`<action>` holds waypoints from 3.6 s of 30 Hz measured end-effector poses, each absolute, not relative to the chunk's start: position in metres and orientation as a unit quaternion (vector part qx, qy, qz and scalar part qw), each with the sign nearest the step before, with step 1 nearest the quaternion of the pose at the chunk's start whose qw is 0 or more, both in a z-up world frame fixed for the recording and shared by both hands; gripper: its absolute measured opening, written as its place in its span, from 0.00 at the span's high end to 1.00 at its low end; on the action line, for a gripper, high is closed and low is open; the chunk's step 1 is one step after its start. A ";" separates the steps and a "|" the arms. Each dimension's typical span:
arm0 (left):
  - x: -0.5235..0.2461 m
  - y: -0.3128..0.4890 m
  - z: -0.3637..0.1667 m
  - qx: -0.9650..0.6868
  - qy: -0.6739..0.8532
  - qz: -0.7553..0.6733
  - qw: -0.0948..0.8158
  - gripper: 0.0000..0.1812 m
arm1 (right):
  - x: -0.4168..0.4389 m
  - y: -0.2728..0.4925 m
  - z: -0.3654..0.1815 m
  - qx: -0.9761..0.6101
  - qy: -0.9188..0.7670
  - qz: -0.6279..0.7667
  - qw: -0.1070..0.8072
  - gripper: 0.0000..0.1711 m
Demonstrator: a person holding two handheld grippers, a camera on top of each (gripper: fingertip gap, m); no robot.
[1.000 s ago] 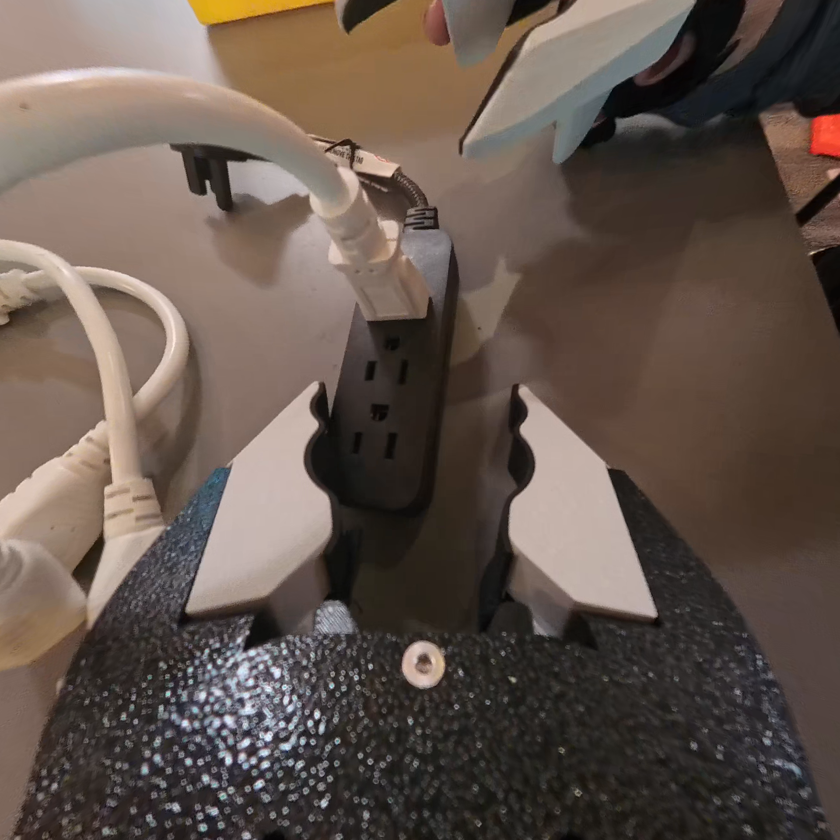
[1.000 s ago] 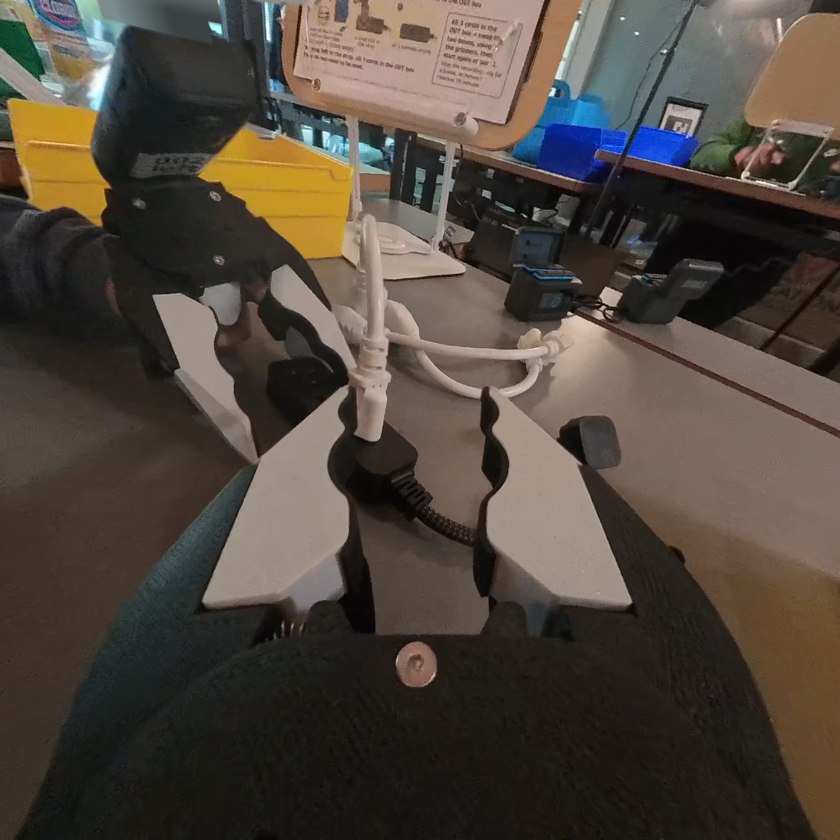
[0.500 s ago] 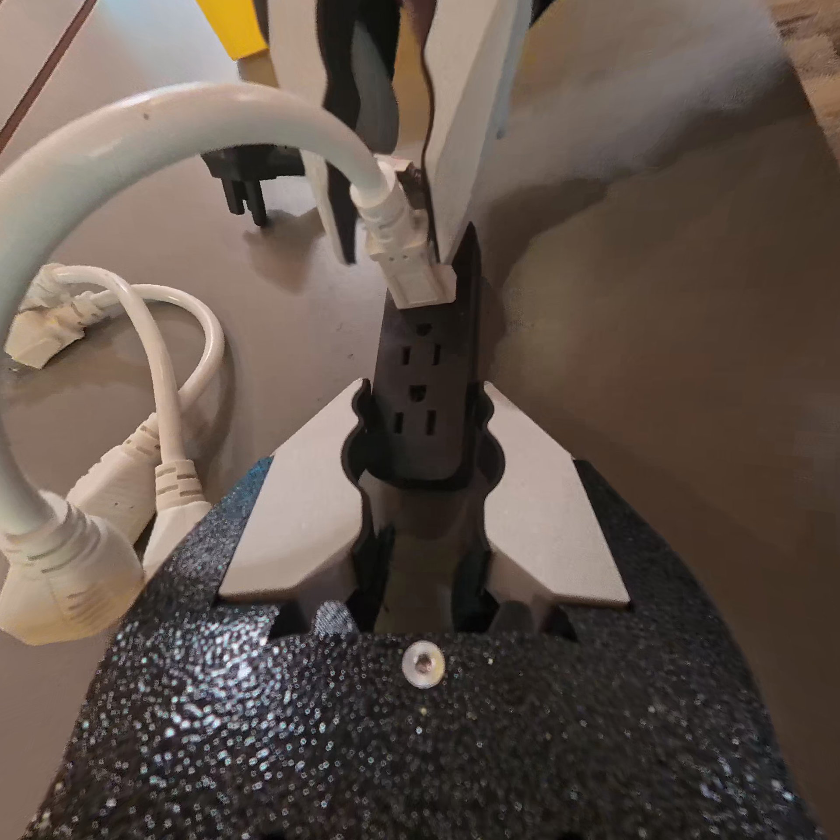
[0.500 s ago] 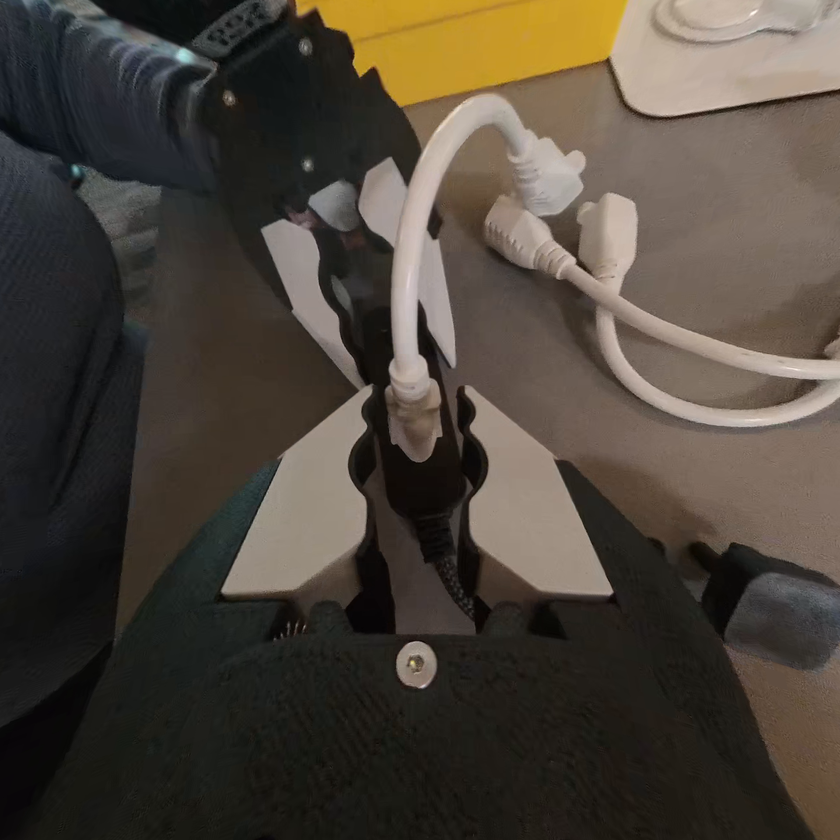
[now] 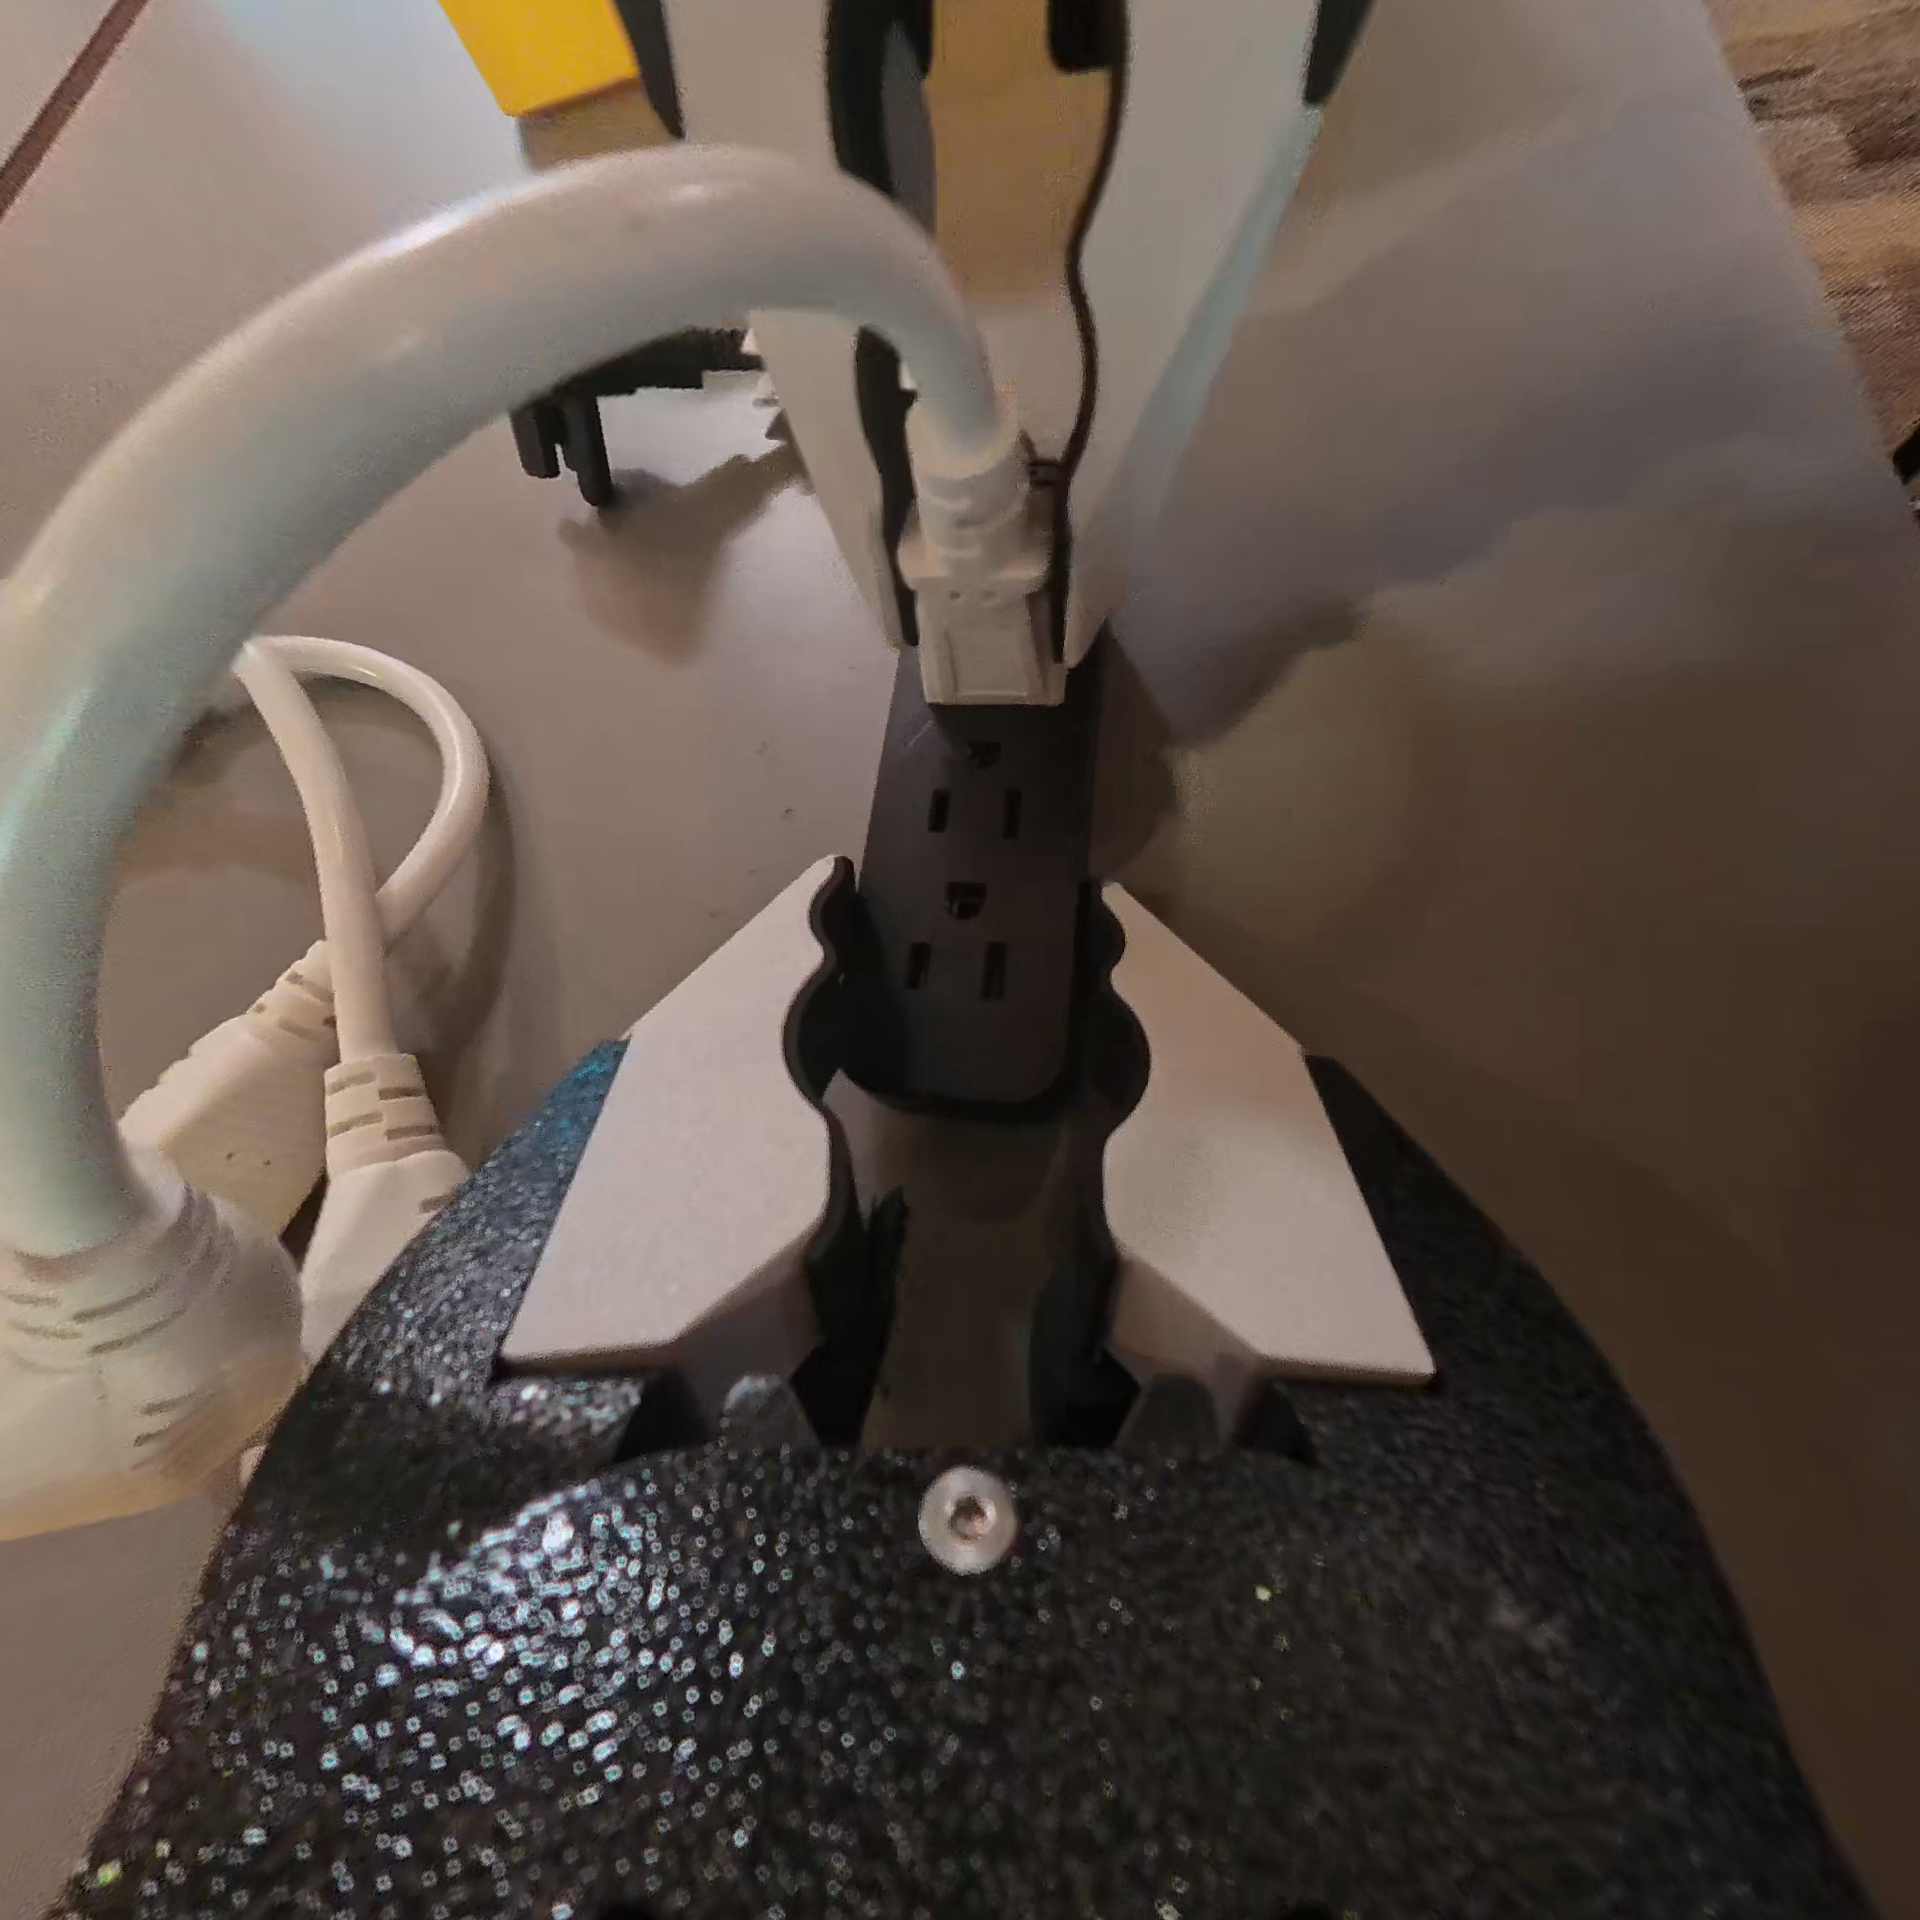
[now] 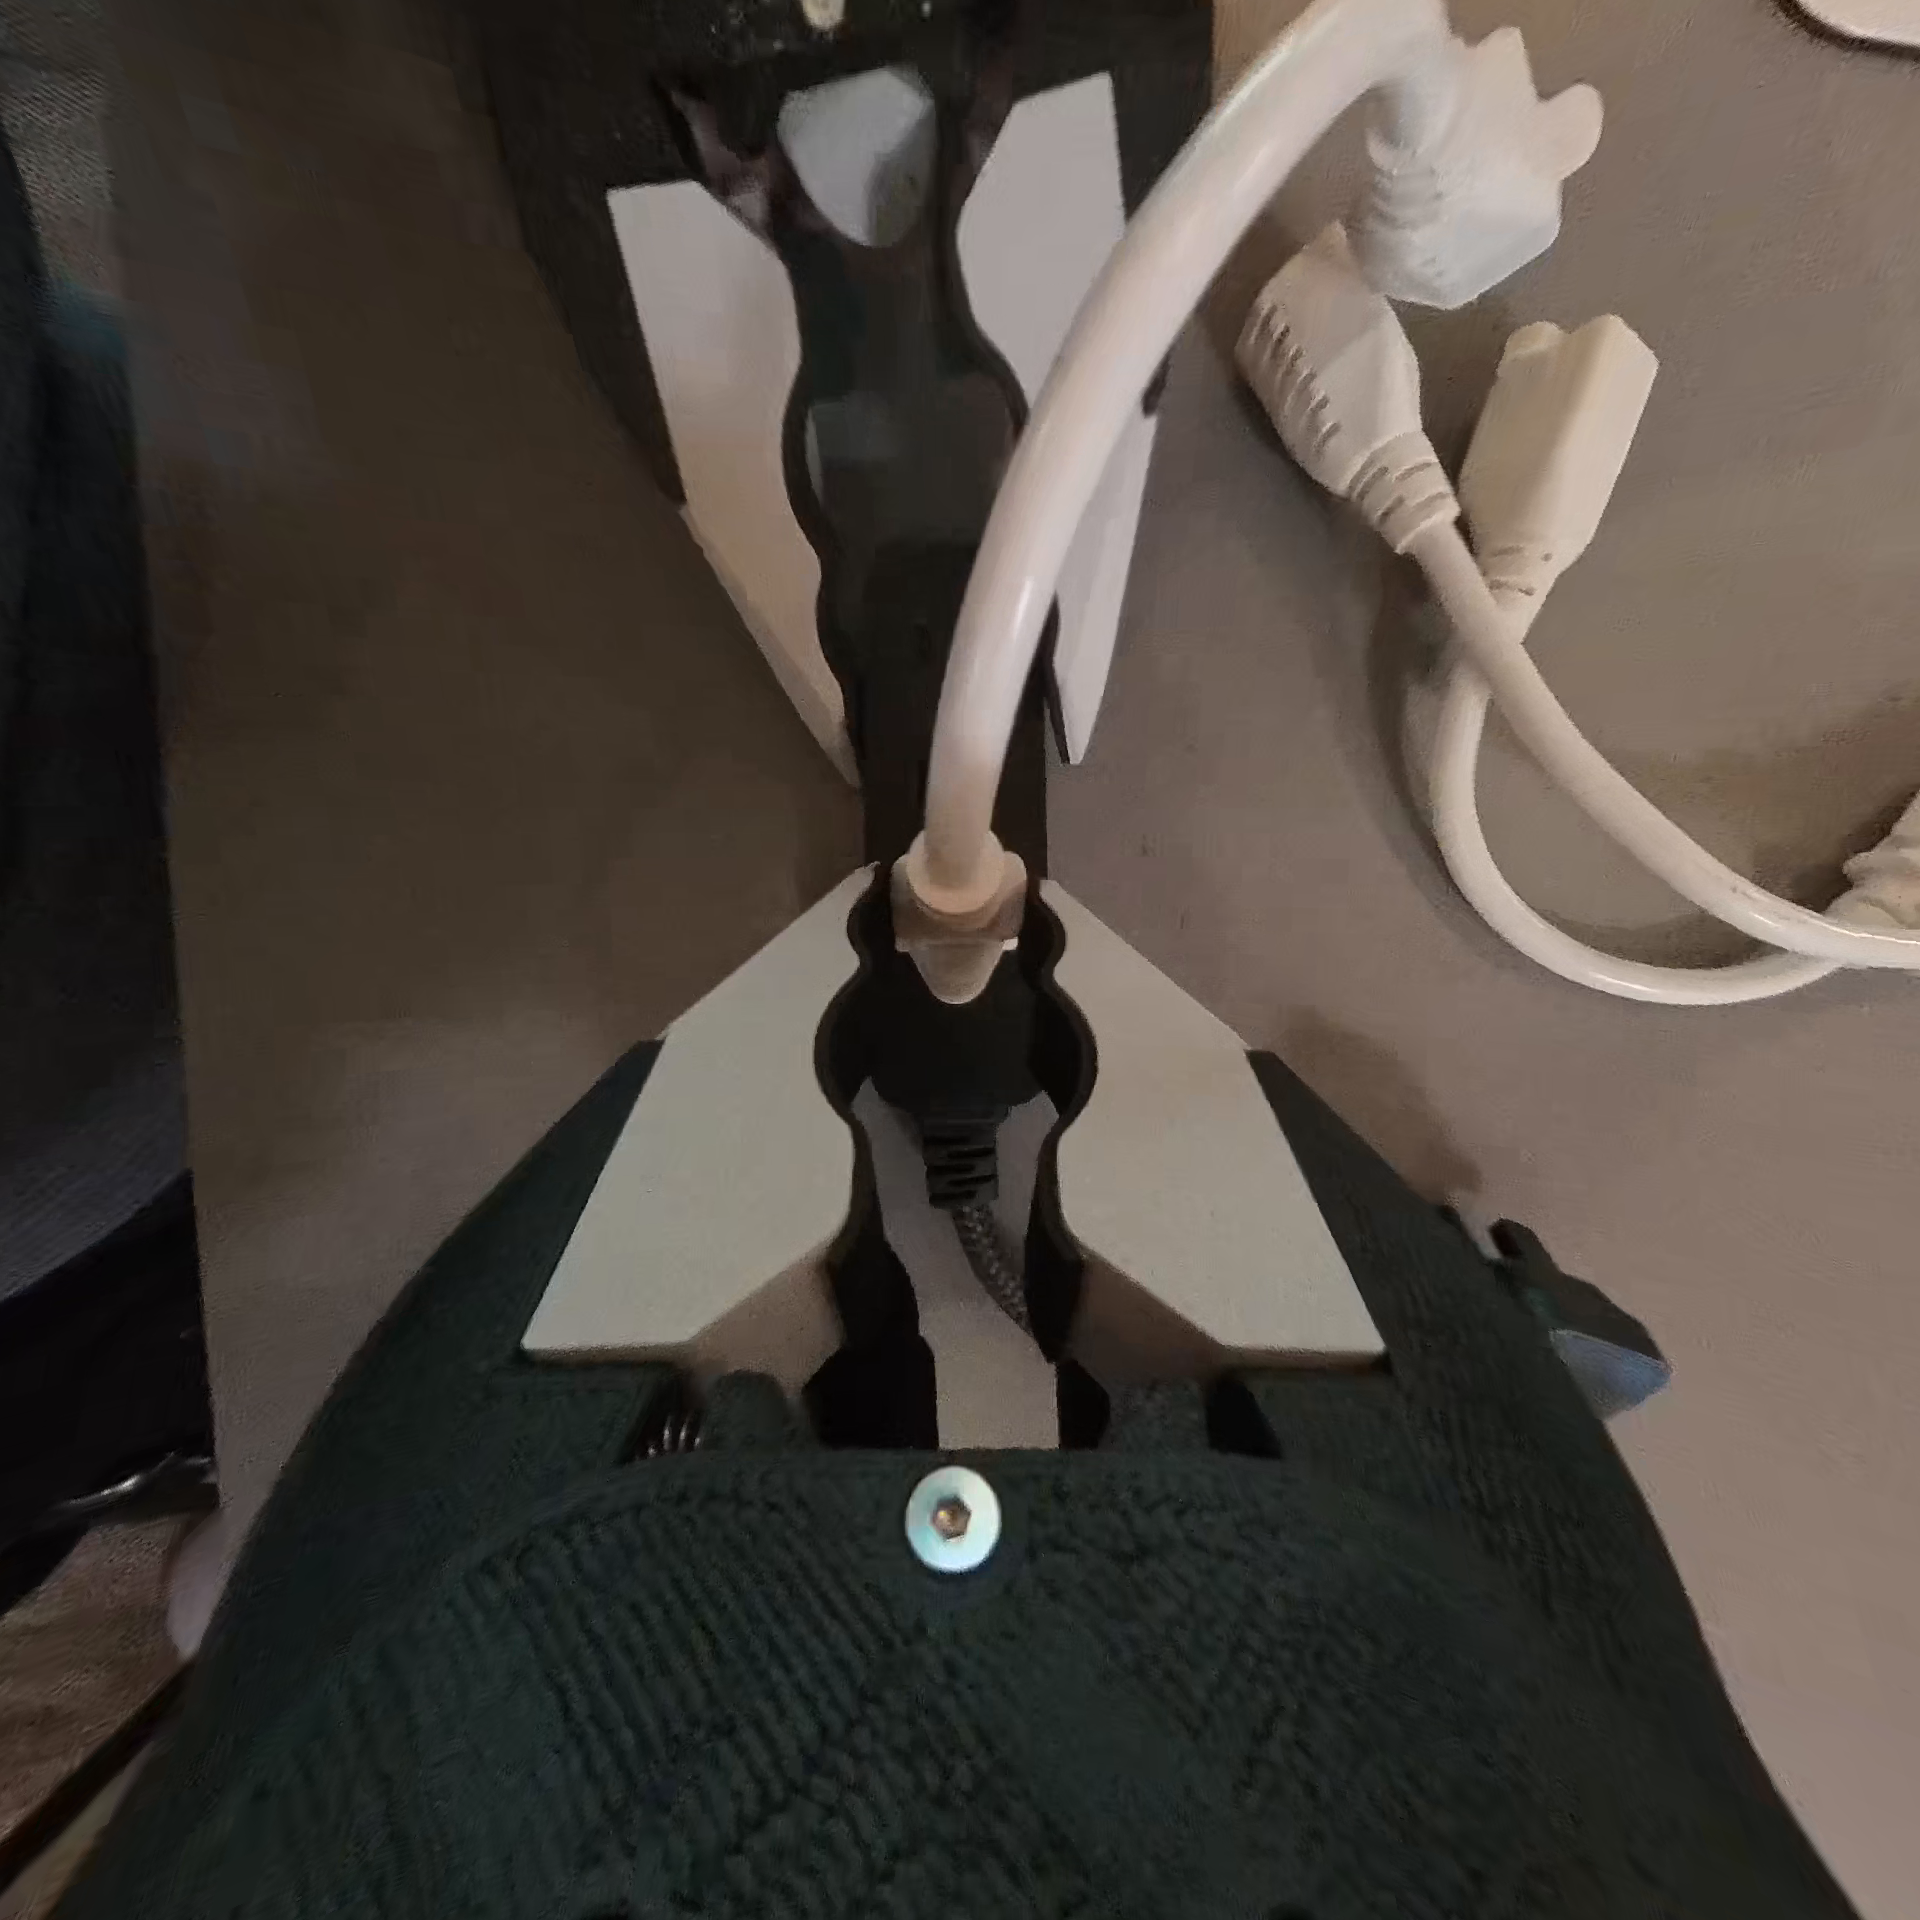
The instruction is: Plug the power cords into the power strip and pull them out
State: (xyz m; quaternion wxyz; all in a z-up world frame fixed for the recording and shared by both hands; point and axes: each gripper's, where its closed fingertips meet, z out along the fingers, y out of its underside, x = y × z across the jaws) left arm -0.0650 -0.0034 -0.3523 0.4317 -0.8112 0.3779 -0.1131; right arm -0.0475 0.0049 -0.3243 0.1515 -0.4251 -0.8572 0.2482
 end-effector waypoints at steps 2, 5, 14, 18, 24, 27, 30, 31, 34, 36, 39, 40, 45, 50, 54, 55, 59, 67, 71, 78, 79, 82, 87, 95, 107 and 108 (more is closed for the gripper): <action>-0.064 -0.003 -0.352 -0.811 0.373 -0.131 0.431 0.77 | -0.047 0.005 -0.325 -0.442 -0.838 0.278 0.160 0.86; -0.064 -0.004 -0.351 -0.807 0.374 -0.137 0.437 0.77 | -0.048 0.004 -0.324 -0.436 -0.833 0.278 0.196 0.86; -0.067 -0.041 -0.327 -0.744 0.402 -0.113 0.522 0.70 | -0.045 0.044 -0.226 -0.449 -0.595 0.541 0.389 0.70; -0.088 -0.056 -0.283 -0.662 0.374 -0.054 0.647 0.75 | -0.052 0.106 -0.237 -0.558 -0.505 0.482 0.448 0.73; -0.124 -0.042 -0.259 -0.644 0.288 -0.010 0.708 0.78 | -0.119 0.133 -0.279 -0.681 -0.520 0.419 0.302 0.71; -0.130 -0.042 -0.257 -0.644 0.273 -0.009 0.715 0.78 | -0.146 0.150 -0.315 -0.752 -0.508 0.364 0.211 0.65; -0.137 -0.040 -0.256 -0.647 0.262 0.003 0.716 0.79 | -0.160 0.159 -0.337 -0.785 -0.507 0.322 0.155 0.67; -0.139 -0.039 -0.256 -0.648 0.256 0.005 0.717 0.79 | -0.163 0.161 -0.342 -0.788 -0.510 0.312 0.144 0.76; -0.147 -0.038 -0.252 -0.648 0.235 0.005 0.724 0.79 | -0.170 0.173 -0.337 -0.778 -0.527 0.298 0.166 0.90; -0.150 -0.038 -0.251 -0.649 0.226 0.007 0.727 0.79 | -0.184 0.178 -0.310 -0.752 -0.525 0.333 0.219 0.92; -0.151 -0.037 -0.252 -0.652 0.223 0.010 0.725 0.80 | -0.202 0.185 -0.245 -0.685 -0.529 0.369 0.338 0.92; -0.151 -0.036 -0.252 -0.653 0.222 0.012 0.724 0.80 | -0.205 0.184 -0.223 -0.659 -0.533 0.375 0.376 0.92; -0.154 -0.037 -0.250 -0.651 0.216 0.016 0.727 0.80 | -0.192 0.164 -0.119 -0.517 -0.551 0.348 0.555 0.93; -0.155 -0.038 -0.247 -0.647 0.216 0.026 0.731 0.80 | -0.134 0.125 -0.049 -0.360 -0.556 0.217 0.717 0.93; -0.150 -0.039 -0.242 -0.638 0.229 0.045 0.734 0.78 | -0.081 0.083 -0.033 -0.267 -0.551 0.112 0.783 0.92; -0.148 -0.039 -0.237 -0.636 0.227 0.045 0.736 0.76 | -0.071 0.075 -0.037 -0.252 -0.555 0.089 0.788 0.92; -0.115 -0.040 -0.191 -0.608 0.227 -0.016 0.760 0.62 | -0.043 0.045 -0.071 -0.199 -0.601 0.017 0.774 0.92; -0.039 -0.023 -0.157 -0.635 0.359 -0.067 0.680 0.58 | -0.024 -0.008 -0.168 -0.106 -0.760 -0.045 0.639 0.92; -0.017 -0.031 -0.198 -0.684 0.410 -0.099 0.596 0.70 | -0.014 -0.037 -0.191 -0.095 -0.776 -0.003 0.624 0.93; -0.010 -0.041 -0.220 -0.669 0.413 -0.108 0.609 0.87 | -0.014 -0.042 -0.201 -0.154 -0.762 0.092 0.623 0.92; -0.012 -0.041 -0.221 -0.671 0.403 -0.109 0.613 0.87 | -0.015 -0.040 -0.202 -0.180 -0.760 0.116 0.614 0.92; -0.026 -0.040 -0.220 -0.677 0.361 -0.111 0.632 0.87 | -0.013 -0.029 -0.199 -0.292 -0.736 0.221 0.569 0.71; -0.045 -0.036 -0.229 -0.696 0.263 -0.190 0.640 0.87 | 0.002 -0.026 -0.167 -0.377 -0.634 0.420 0.528 0.64; -0.046 -0.040 -0.225 -0.661 0.231 -0.281 0.656 0.88 | -0.007 0.028 -0.254 -0.509 -0.664 0.300 0.459 0.61; -0.098 -0.011 -0.182 -0.643 0.081 -0.116 0.753 0.89 | -0.062 0.079 -0.183 -0.398 -0.674 0.187 0.594 0.94; -0.104 -0.006 -0.184 -0.650 0.068 -0.094 0.751 0.89 | -0.072 0.081 -0.186 -0.409 -0.676 0.218 0.573 0.86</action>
